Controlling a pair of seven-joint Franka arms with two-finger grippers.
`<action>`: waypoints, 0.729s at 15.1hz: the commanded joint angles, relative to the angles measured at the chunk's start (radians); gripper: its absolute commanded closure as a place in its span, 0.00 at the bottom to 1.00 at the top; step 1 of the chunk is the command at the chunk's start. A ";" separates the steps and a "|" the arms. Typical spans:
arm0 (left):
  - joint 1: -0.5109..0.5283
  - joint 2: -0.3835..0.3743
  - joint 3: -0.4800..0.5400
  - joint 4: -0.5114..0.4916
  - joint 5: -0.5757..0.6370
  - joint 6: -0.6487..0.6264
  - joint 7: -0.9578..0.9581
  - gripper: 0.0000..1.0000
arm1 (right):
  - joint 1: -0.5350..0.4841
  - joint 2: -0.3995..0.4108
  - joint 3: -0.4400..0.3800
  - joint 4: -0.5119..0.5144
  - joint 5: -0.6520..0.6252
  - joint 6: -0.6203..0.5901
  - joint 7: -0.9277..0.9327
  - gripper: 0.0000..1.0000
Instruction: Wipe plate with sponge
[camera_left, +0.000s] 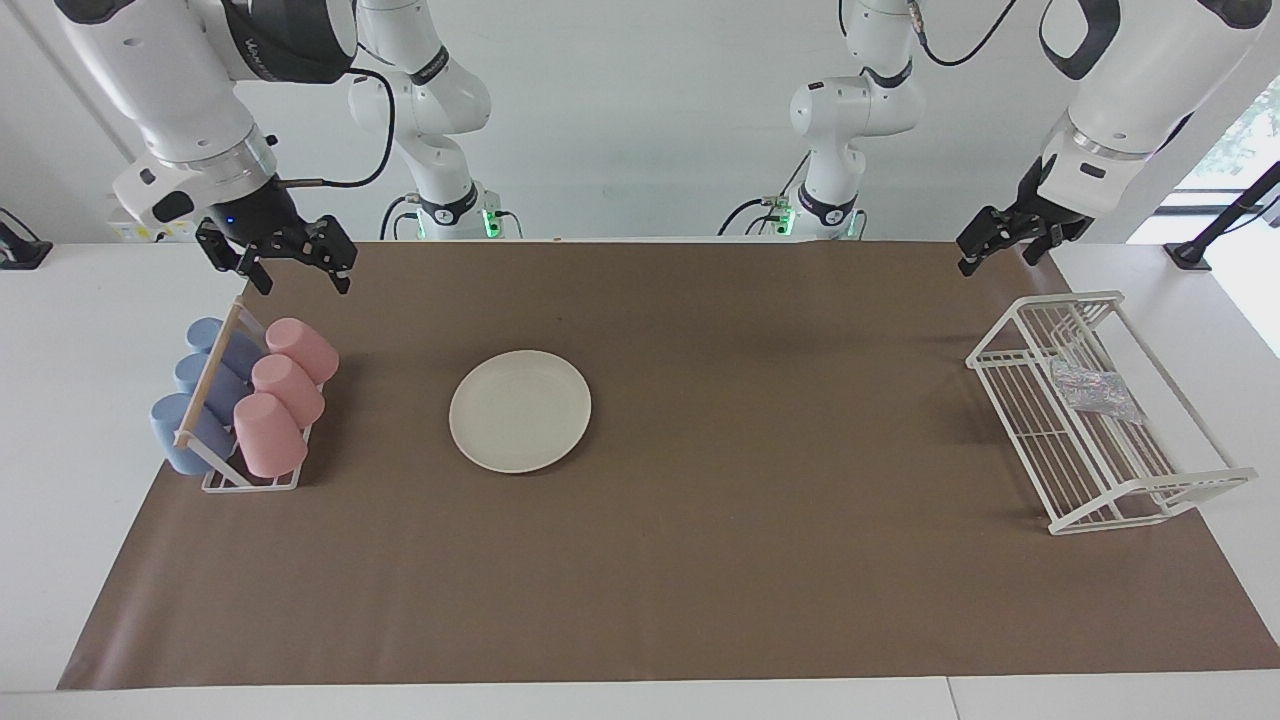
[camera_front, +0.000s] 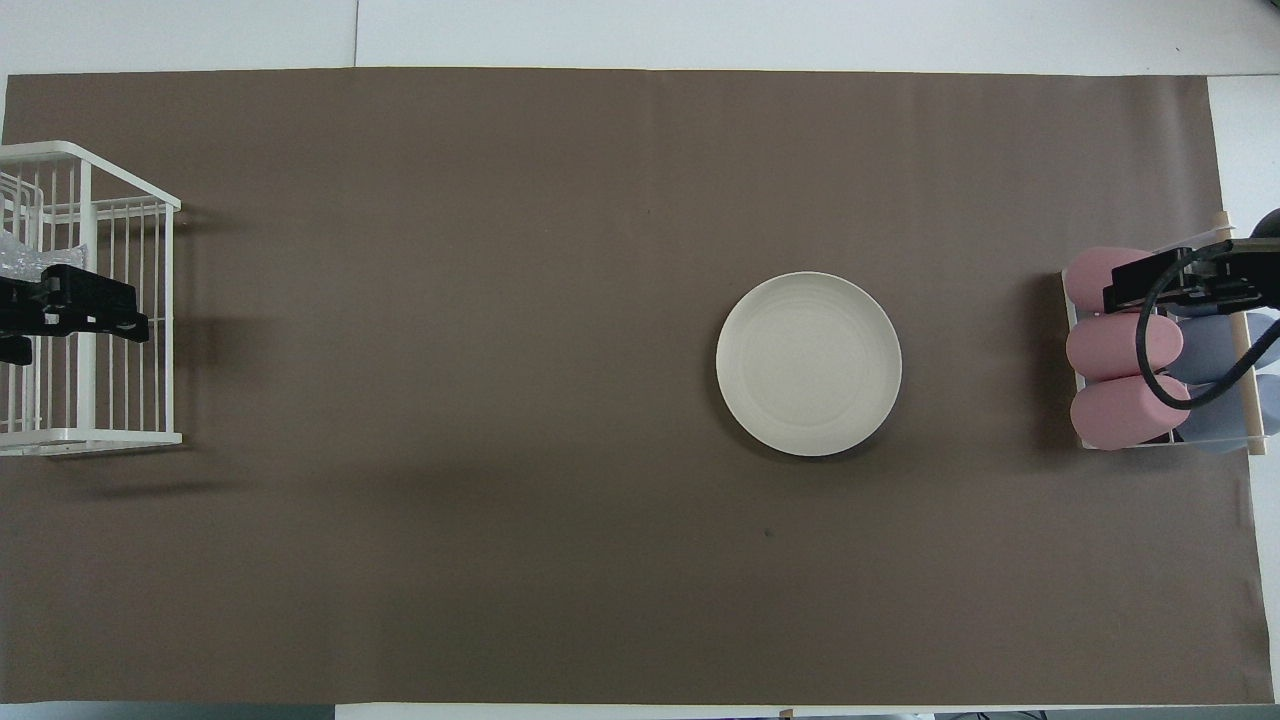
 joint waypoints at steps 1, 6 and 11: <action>0.002 -0.001 0.004 0.007 -0.014 0.010 -0.003 0.00 | -0.003 -0.002 0.002 -0.002 0.006 -0.005 0.017 0.00; 0.003 -0.006 0.000 0.001 -0.014 0.027 -0.009 0.00 | -0.002 -0.002 0.002 -0.002 0.006 -0.005 0.017 0.00; -0.001 -0.030 0.000 -0.057 -0.009 0.071 -0.009 0.00 | -0.002 -0.002 0.002 -0.002 0.006 -0.005 0.015 0.00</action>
